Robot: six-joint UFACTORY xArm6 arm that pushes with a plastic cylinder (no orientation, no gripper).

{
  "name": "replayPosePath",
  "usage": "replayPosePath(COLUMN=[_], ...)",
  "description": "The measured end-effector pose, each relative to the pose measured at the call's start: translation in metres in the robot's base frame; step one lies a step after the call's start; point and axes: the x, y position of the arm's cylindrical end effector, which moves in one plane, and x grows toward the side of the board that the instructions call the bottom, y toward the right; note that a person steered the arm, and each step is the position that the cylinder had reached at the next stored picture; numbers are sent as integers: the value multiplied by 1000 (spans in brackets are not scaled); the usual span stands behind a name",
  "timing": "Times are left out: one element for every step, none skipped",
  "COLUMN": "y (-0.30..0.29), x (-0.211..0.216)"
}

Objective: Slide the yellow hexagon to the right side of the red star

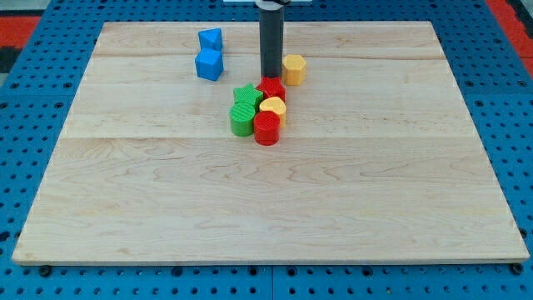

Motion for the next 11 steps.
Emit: replayPosePath(y=[-4,26,75,62,29,28,27,27,27,28,28], x=[-23,-52,-56,-58,-67,-53,-32,-21,-11,-1,12])
